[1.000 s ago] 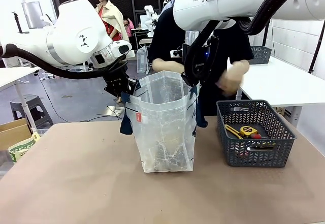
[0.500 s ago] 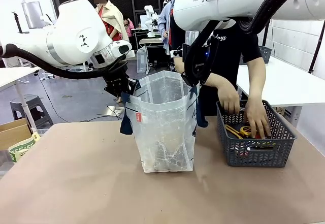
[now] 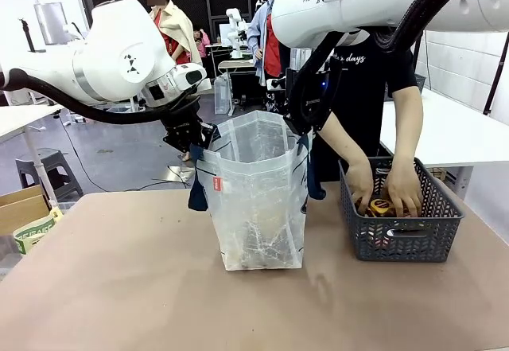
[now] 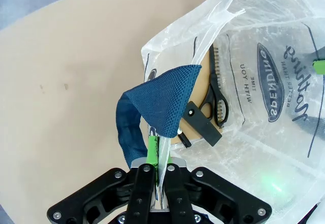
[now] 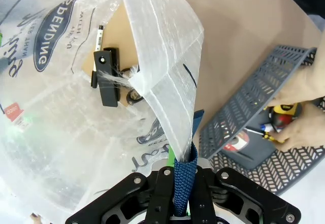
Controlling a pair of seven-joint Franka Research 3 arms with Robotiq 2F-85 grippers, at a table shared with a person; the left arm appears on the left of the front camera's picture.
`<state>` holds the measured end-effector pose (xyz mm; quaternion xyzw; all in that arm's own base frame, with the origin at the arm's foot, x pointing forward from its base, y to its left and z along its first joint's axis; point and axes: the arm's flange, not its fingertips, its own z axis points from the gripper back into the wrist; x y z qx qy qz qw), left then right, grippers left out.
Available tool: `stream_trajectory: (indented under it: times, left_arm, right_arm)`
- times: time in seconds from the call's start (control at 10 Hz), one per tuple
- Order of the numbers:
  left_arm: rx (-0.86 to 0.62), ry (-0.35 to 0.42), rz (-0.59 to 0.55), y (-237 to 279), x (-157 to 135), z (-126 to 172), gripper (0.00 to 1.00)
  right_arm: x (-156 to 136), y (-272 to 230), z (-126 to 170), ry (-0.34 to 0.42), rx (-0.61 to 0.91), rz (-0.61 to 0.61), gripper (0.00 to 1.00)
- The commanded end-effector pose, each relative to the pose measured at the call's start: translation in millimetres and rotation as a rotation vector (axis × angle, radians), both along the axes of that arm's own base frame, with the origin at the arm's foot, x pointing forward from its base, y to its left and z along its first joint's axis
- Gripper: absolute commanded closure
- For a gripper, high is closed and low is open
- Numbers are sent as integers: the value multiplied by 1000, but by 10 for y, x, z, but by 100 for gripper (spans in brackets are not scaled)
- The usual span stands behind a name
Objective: Transfer purchased items from the store into the shopping bag.
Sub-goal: Move the Reusable shopping bag to the right side of the table.
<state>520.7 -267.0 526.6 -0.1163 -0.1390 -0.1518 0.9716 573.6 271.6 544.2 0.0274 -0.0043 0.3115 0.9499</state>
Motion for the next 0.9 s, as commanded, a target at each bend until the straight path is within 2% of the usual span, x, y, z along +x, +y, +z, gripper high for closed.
stream_trajectory:
  times: [0.0, 0.8]
  left_arm:
    - [-2, -2, 4, 16, 4, 4, 100]
    - [-2, -2, 4, 16, 4, 4, 100]
  right_arm:
    - [4, -6, 10, -5, -3, -1, 100]
    - [4, -6, 10, -5, -3, -1, 100]
